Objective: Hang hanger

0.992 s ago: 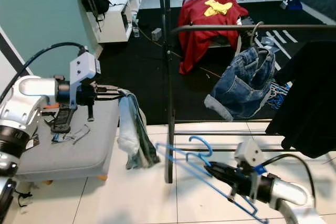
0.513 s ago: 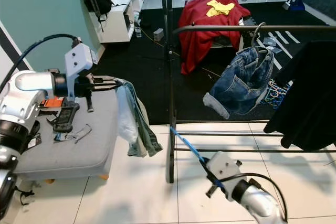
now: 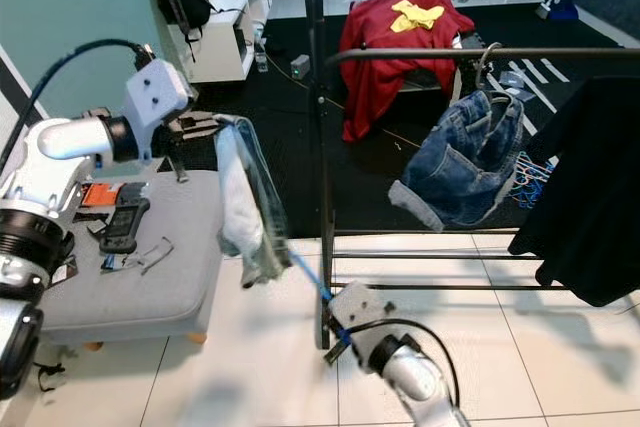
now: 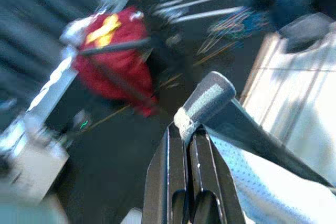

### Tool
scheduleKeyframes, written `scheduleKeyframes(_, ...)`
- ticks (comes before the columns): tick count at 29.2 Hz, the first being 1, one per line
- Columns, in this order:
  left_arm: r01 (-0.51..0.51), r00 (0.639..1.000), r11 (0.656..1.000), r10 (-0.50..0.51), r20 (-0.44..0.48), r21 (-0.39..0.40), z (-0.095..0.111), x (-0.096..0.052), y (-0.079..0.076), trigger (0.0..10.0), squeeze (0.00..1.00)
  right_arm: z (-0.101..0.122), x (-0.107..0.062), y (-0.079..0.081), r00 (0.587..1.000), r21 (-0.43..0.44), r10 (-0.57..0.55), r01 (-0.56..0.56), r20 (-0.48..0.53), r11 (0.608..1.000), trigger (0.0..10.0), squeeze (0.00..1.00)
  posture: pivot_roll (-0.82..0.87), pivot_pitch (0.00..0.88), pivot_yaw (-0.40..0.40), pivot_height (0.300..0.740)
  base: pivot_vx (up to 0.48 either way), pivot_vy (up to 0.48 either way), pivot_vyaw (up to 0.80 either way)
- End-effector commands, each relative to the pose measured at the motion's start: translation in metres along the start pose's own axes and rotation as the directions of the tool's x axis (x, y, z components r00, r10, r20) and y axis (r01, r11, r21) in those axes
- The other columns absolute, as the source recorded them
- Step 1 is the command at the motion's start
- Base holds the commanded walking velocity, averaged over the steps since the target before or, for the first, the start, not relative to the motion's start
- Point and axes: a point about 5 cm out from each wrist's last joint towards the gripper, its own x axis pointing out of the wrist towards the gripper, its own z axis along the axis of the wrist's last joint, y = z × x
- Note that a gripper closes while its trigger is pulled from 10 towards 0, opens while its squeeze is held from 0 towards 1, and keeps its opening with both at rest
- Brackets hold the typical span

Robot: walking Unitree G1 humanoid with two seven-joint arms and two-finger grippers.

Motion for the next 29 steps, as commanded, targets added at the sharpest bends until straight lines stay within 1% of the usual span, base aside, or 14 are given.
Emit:
scheduleKeyframes(1, -0.052, 0.999, 0.999, 0.052, -0.007, 0.01, 0.002, 0.003, 0.005, 10.0, 0.0, -0.001, -0.001, -0.002, 1.0, 0.02, -0.01, 0.01, 0.013, 1.0, 10.0, 0.0, -0.06, 0.067, 0.077, 0.74, 0.0, 0.0, 0.0)
scheduleKeyframes(2, -0.052, 0.999, 0.999, 0.052, -0.007, 0.01, 0.002, 0.003, 0.005, 10.0, 0.0, -0.001, -0.001, -0.002, 1.0, 0.02, -0.01, 0.01, 0.013, 1.0, 10.0, 0.0, -0.06, 0.067, 0.077, 0.74, 0.0, 0.0, 0.0)
scheduleKeyframes(3, -0.077, 0.997, 0.997, 0.077, 0.003, -0.012, 0.003, 0.006, 0.005, 10.0, 0.0, 0.0, -0.001, -0.002, 1.0, 0.0, -0.005, 0.005, 0.014, 1.0, 10.0, 0.0, -0.06, 0.065, 0.077, 0.74, 0.0, 0.0, 0.0)
scheduleKeyframes(5, -0.077, 0.997, 0.997, 0.077, 0.011, -0.023, 0.003, 0.008, 0.003, 10.0, 0.0, 0.001, 0.0, -0.004, 1.0, -0.016, -0.008, 0.008, 0.019, 1.0, 10.0, 0.0, -0.06, 0.065, 0.075, 0.74, 0.0, 0.0, 0.0)
scheduleKeyframes(8, -0.045, 0.999, 0.998, 0.046, 0.022, -0.038, -0.002, 0.008, -0.005, 10.0, 0.0, 0.003, 0.001, -0.012, 0.998, -0.086, -0.063, 0.065, 0.028, 0.994, 10.0, 0.0, -0.06, 0.065, 0.073, 0.74, 0.0, 0.0, 0.0)
scheduleKeyframes(10, -0.038, 0.999, 0.999, 0.039, 0.02, -0.037, -0.003, 0.007, -0.007, 10.0, 0.0, 0.004, 0.002, -0.015, 0.997, -0.099, -0.077, 0.08, 0.03, 0.992, 10.0, 0.0, -0.06, 0.065, 0.073, 0.74, 0.0, 0.0, 0.0)
scheduleKeyframes(13, -0.039, 0.999, 0.999, 0.04, 0.014, -0.035, -0.008, 0.005, -0.009, 10.0, 0.0, 0.006, 0.001, -0.023, 0.99, -0.083, -0.126, 0.13, 0.057, 0.988, 10.0, 0.0, -0.06, 0.066, 0.074, 0.74, 0.0, 0.0, 0.0)
scheduleKeyframes(17, -0.048, 0.999, 0.998, 0.048, 0.01, -0.034, -0.009, 0.005, -0.009, 10.0, 0.0, 0.007, 0.001, -0.024, 0.99, -0.069, -0.125, 0.129, 0.07, 0.989, 10.0, 0.0, -0.06, 0.065, 0.074, 0.74, 0.0, 0.0, 0.0)
scheduleKeyframes(19, -0.064, 0.998, 0.997, 0.065, 0.01, -0.038, -0.009, 0.005, -0.008, 10.0, 0.0, 0.009, 0.001, -0.021, 0.992, -0.036, -0.089, 0.093, 0.095, 0.995, 10.0, 0.0, -0.06, 0.067, 0.075, 0.74, 0.0, 0.0, 0.0)
scheduleKeyframes(23, -0.07, 0.997, 0.997, 0.071, 0.011, -0.039, -0.009, 0.006, -0.008, 10.0, 0.0, 0.01, 0.001, -0.019, 0.992, -0.027, -0.074, 0.077, 0.101, 0.997, 10.0, 0.0, -0.06, 0.067, 0.075, 0.74, 0.0, 0.0, 0.0)
scheduleKeyframes(25, -0.087, 0.996, 0.995, 0.088, 0.012, -0.039, -0.008, 0.006, -0.006, 10.0, 0.0, 0.009, 0.001, -0.014, 0.994, 0.006, -0.029, 0.029, 0.107, 1.0, 10.0, 0.0, -0.06, 0.071, 0.075, 0.74, 0.0, 0.0, 0.0)
scheduleKeyframes(29, -0.111, 0.994, 0.993, 0.112, 0.011, -0.041, -0.007, 0.007, -0.003, 10.0, 0.0, 0.008, 0.001, -0.01, 0.994, 0.025, 0.012, -0.015, 0.109, 1.0, 10.0, 0.0, -0.06, 0.071, 0.076, 0.74, 0.0, 0.0, 0.0)
